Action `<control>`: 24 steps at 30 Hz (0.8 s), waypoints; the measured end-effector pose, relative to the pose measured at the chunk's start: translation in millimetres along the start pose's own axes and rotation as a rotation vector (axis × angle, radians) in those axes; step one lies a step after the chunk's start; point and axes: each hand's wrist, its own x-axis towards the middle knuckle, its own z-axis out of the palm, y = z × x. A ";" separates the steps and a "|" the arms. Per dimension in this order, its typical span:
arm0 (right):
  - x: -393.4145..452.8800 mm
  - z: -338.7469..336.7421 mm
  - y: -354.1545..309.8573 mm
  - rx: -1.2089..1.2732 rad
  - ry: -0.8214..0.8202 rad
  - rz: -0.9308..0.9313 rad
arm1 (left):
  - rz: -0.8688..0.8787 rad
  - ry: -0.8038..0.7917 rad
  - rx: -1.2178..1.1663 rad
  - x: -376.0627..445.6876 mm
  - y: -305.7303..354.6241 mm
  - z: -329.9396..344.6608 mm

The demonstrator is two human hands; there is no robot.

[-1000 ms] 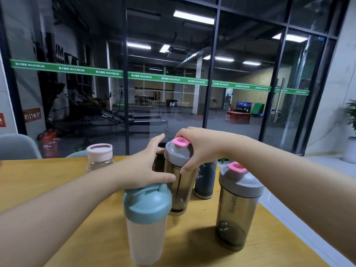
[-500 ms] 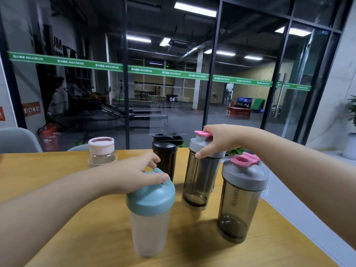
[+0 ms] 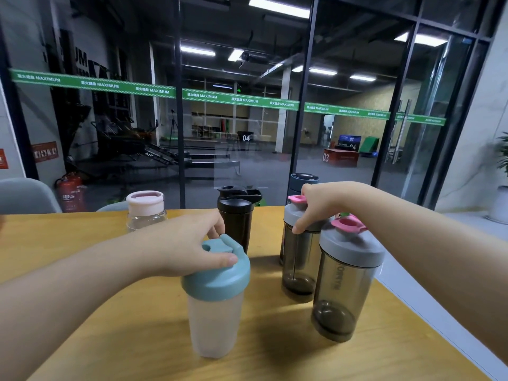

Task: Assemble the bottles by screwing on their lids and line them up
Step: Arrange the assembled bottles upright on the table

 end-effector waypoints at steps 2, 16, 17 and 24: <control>-1.7 -1.2 -1.3 0.003 -0.015 0.022 | -0.014 -0.019 -0.004 -1.0 0.4 1.6; -9.0 3.8 13.3 0.004 -0.033 0.091 | -0.101 -0.019 -0.037 -3.3 3.4 8.3; -8.7 4.5 14.4 -0.005 -0.029 0.093 | -0.101 0.000 -0.029 -3.0 4.7 8.9; -8.2 8.1 20.5 -0.008 -0.025 0.109 | -0.081 0.066 -0.103 2.8 13.6 14.9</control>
